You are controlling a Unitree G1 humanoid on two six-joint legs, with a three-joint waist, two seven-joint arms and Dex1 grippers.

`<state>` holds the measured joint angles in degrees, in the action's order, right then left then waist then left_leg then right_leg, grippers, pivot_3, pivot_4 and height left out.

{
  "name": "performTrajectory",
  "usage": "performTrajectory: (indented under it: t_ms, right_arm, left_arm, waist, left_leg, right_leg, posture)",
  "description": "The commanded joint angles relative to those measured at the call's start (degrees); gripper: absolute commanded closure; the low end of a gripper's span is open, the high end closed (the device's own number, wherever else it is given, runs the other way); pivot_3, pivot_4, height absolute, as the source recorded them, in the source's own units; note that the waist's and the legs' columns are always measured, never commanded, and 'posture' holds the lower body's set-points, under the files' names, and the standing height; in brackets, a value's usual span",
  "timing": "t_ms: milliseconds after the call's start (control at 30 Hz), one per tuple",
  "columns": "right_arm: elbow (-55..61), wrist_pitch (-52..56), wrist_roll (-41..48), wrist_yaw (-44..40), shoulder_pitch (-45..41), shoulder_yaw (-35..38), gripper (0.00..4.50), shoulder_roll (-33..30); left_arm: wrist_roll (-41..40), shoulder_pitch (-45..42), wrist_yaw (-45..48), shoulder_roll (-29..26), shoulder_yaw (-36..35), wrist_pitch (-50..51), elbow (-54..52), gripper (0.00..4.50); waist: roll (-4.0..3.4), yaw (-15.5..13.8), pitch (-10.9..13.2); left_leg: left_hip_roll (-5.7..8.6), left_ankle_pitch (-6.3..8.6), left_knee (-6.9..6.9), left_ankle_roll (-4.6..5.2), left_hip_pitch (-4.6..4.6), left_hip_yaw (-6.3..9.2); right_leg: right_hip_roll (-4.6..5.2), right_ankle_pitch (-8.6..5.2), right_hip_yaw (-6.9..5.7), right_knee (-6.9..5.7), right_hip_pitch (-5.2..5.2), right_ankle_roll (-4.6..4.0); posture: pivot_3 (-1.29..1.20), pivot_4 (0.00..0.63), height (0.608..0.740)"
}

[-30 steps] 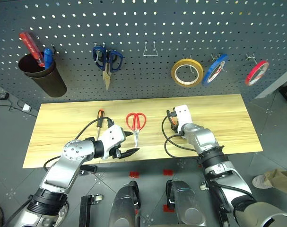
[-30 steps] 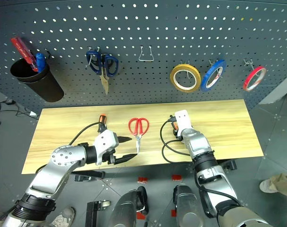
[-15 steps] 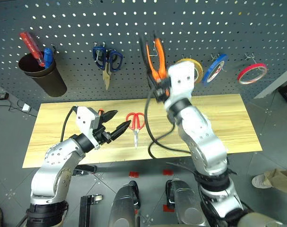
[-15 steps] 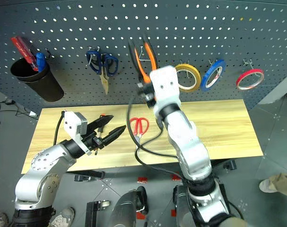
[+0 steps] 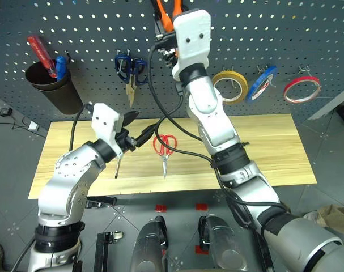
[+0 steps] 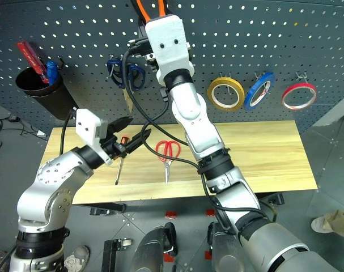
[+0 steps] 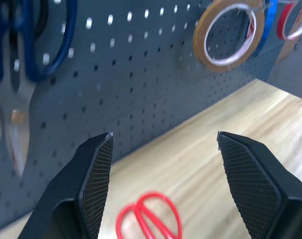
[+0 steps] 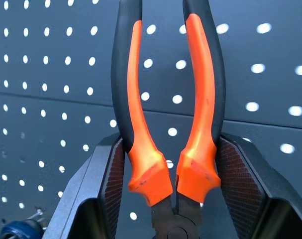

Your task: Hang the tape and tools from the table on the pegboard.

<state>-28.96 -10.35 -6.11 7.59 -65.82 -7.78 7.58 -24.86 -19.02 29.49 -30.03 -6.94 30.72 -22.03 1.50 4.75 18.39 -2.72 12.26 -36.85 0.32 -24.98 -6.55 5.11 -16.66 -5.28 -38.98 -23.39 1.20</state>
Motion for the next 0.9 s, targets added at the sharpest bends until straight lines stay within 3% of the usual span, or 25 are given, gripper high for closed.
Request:
performTrajectory:
  t_ms: [33, 500, 667, 900]
  right_arm:
    - [-5.49, -8.11, -1.64, 2.23, -4.26, 0.99, 2.09, -0.17]
    - [-28.32, -20.92, -5.59, 10.08, -9.01, 3.12, 2.09, -5.12]
    - [-30.43, -21.15, -5.88, 11.16, -8.97, 3.38, 2.09, -5.48]
    - [-28.25, -17.51, -5.76, 11.76, -2.17, 3.52, 2.09, -6.15]
  left_arm:
    - [1.27, -1.12, -0.02, 0.19, 0.91, -1.05, 0.75, 1.00]
    - [3.62, -6.17, 0.16, 2.77, 3.78, -2.67, 4.82, 1.00]
    - [3.78, -5.69, 0.76, 2.51, 3.70, -2.57, 4.75, 1.00]
    - [4.94, -5.45, 0.53, 4.00, 4.94, -3.96, 6.42, 1.00]
  waist:
    - [0.00, 0.05, 0.00]
    - [0.11, -1.78, 0.30]
    - [0.11, -2.15, 0.57]
    - [0.10, -2.80, 0.60]
  left_leg:
    - [0.00, 0.00, -0.01, 0.00, 0.00, -0.01]
    - [-0.03, 0.00, -0.01, 0.00, 0.02, -0.02]
    - [-0.02, -0.01, -0.10, 0.00, 0.02, -0.03]
    - [-0.03, -0.02, -0.09, -0.01, 0.07, -0.01]
  right_leg:
    - [0.00, 0.00, 0.02, 0.00, 0.00, 0.00]
    - [-0.02, -0.02, 0.01, -0.02, -0.01, -0.03]
    - [0.00, -0.02, 0.04, -0.09, -0.01, -0.03]
    - [0.01, -0.02, 0.01, -0.08, 0.05, -0.03]
  posture:
    - [-0.09, 0.303, 0.740]
    - [-0.01, 0.356, 0.740]
    - [-0.02, 0.361, 0.740]
    - [-0.05, 0.362, 0.740]
